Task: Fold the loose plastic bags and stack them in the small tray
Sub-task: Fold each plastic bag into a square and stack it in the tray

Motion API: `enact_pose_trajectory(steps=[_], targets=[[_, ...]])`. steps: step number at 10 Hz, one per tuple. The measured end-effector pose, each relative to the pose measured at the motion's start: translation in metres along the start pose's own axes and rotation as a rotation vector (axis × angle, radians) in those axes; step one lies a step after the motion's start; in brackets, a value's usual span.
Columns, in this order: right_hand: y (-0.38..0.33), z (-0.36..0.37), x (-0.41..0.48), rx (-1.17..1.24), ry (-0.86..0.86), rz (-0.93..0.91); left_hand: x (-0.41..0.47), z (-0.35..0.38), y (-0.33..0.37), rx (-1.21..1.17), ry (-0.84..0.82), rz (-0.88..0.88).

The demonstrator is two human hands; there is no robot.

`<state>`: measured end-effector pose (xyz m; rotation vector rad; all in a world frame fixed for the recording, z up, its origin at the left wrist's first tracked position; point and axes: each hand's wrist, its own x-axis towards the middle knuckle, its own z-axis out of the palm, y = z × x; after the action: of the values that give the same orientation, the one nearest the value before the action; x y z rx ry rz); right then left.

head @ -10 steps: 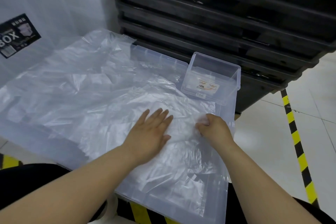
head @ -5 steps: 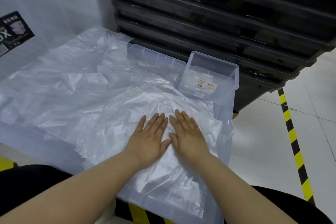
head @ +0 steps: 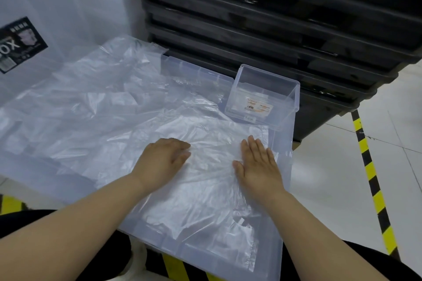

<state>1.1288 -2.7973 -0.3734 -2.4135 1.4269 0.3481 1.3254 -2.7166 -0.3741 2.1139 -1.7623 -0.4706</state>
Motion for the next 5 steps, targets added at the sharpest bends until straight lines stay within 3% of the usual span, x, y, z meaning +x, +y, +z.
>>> enact_pose_trajectory(steps=[1, 2, 3, 5], targets=[[0.0, 0.0, 0.0, -0.013, -0.014, 0.008, -0.005, 0.015, 0.003, 0.209, 0.087, 0.104], [-0.001, -0.001, 0.0, -0.002, -0.013, 0.013, -0.017, 0.035, 0.017, 0.279, 0.022, 0.223], [-0.001, -0.002, -0.001, 0.002, -0.022, 0.017, -0.023, 0.044, 0.019, 0.326, -0.178, 0.133], [0.0, -0.002, -0.003, 0.0, -0.035, 0.016, -0.03, 0.026, -0.005, 0.278, -0.104, -0.037]])
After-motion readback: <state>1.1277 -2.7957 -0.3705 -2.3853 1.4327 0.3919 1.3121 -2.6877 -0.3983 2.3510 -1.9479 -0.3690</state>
